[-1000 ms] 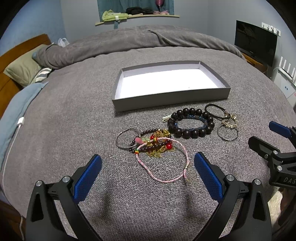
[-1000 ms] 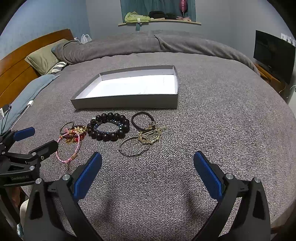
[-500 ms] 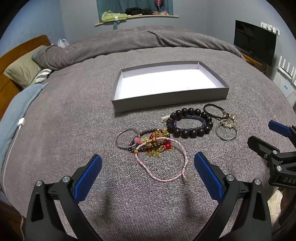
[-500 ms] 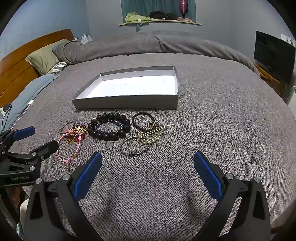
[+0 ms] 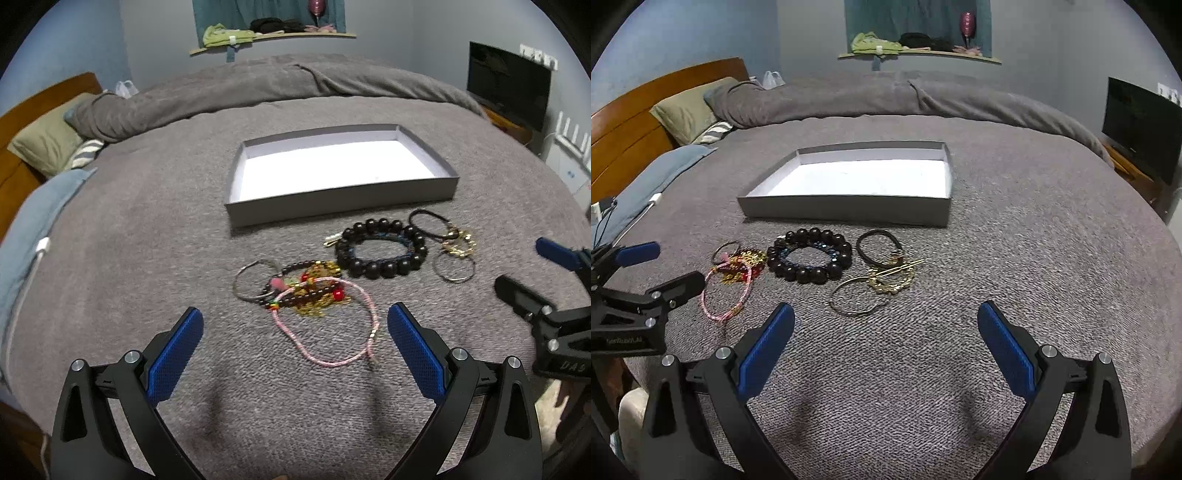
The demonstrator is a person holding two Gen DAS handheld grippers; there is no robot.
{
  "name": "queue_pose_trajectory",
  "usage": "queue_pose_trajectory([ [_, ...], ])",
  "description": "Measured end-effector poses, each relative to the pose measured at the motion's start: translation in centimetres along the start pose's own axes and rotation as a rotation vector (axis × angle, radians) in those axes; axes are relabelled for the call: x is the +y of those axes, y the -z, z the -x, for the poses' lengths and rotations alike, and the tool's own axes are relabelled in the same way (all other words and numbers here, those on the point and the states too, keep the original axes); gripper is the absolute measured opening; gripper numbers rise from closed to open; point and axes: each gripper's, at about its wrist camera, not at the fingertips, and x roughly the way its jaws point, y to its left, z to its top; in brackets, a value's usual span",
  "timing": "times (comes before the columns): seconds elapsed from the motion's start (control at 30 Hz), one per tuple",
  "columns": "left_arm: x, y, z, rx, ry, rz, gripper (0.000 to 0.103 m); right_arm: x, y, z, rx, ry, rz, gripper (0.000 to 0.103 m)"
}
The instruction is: Organize jewelry
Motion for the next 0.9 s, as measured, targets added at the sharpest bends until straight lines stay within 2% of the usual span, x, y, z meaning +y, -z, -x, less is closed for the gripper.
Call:
queue_pose_trajectory([
  [0.07, 0.4, 0.0, 0.0, -0.010, 0.016, 0.018, 0.099, -0.1, 0.1, -0.1, 0.007, -0.034, -0.012, 0.098],
  [0.2, 0.9, 0.2, -0.5, -0.024, -0.020, -0.015, 0.099, -0.2, 0.4, -0.5, 0.020, -0.069, -0.016, 0.098],
  [0.27, 1.2, 0.3, -0.5, -0.052, 0.039, -0.022, 0.099, 0.0, 0.6, -0.8, 0.027, -0.064, 0.006, 0.098],
  [0.37, 1.7, 0.8, -1.1, -0.018, 0.081, -0.017, 0.099, 0.1, 0.9, -1.3, 0.038, -0.069, 0.016, 0.098],
  [0.53, 2.9, 2.2, -1.9, 0.031, 0.097, -0.006, 0.099, -0.4, 1.3, -1.9, 0.062, -0.078, -0.004, 0.098],
  [0.57, 3.2, 2.5, -1.9, 0.038, 0.120, -0.007, 0.099, -0.4, 1.4, -1.9, 0.066, -0.083, 0.001, 0.098],
  [0.67, 3.7, 3.1, -1.9, 0.034, 0.122, -0.009, 0.099, -0.3, 1.6, -2.0, 0.063, -0.118, 0.011, 0.098],
  [0.77, 4.0, 3.2, -2.3, 0.031, 0.156, 0.000, 0.099, 0.1, 1.8, -2.2, 0.069, -0.116, 0.029, 0.098],
  [0.9, 3.4, 2.9, -2.4, 0.020, 0.167, -0.033, 0.098, 0.1, 1.8, -2.6, 0.070, -0.129, 0.038, 0.098],
])
